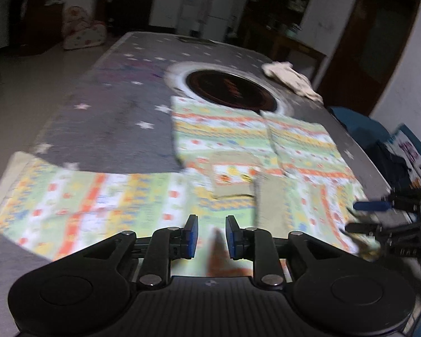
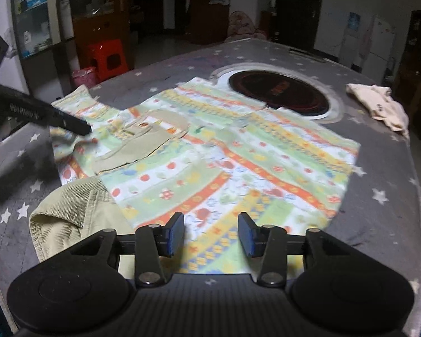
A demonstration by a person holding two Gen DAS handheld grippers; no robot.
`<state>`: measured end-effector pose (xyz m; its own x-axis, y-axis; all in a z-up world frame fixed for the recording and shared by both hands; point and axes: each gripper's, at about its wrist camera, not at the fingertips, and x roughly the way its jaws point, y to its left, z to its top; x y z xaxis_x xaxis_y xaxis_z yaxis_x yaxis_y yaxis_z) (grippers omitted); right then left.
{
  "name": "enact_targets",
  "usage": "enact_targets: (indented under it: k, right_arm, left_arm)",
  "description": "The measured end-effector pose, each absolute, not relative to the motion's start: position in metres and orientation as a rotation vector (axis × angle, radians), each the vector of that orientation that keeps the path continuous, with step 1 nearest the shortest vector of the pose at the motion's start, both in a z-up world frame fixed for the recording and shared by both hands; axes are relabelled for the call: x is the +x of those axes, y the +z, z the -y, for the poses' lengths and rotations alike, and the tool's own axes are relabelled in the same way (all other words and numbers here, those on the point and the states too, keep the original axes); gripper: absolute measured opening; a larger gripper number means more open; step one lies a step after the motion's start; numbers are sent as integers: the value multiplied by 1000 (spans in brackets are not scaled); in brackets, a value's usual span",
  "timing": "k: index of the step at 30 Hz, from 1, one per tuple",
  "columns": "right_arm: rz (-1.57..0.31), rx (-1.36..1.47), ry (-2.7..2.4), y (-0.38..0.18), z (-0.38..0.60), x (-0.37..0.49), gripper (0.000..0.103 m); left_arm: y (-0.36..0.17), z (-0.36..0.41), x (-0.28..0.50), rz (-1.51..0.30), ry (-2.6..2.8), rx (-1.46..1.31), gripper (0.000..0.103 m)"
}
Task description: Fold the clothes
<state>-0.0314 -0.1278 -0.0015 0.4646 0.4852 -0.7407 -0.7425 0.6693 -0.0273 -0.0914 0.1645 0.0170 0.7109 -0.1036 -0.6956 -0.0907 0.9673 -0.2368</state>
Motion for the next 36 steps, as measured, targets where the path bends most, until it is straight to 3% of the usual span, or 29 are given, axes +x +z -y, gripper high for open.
enact_targets:
  k: [11, 16, 28, 35, 36]
  right_arm:
    - [-766, -371, 816, -1, 112, -32, 43]
    - [-781, -375, 825, -5, 105, -33, 43]
    - [-782, -383, 827, -4, 102, -35, 51]
    - [-778, -381, 834, -2, 100, -37, 52]
    - [-777, -382, 835, -2, 100, -38, 52]
  left_arm:
    - [25, -249, -119, -695, 282, -345, 32]
    - [22, -275, -130, -662, 395, -366, 45]
    - [-4, -320, -140, -668, 562, -521, 61]
    - [-21, -346, -145, -640, 549, -686, 59]
    - [-22, -348, -145, -630, 538, -699, 49]
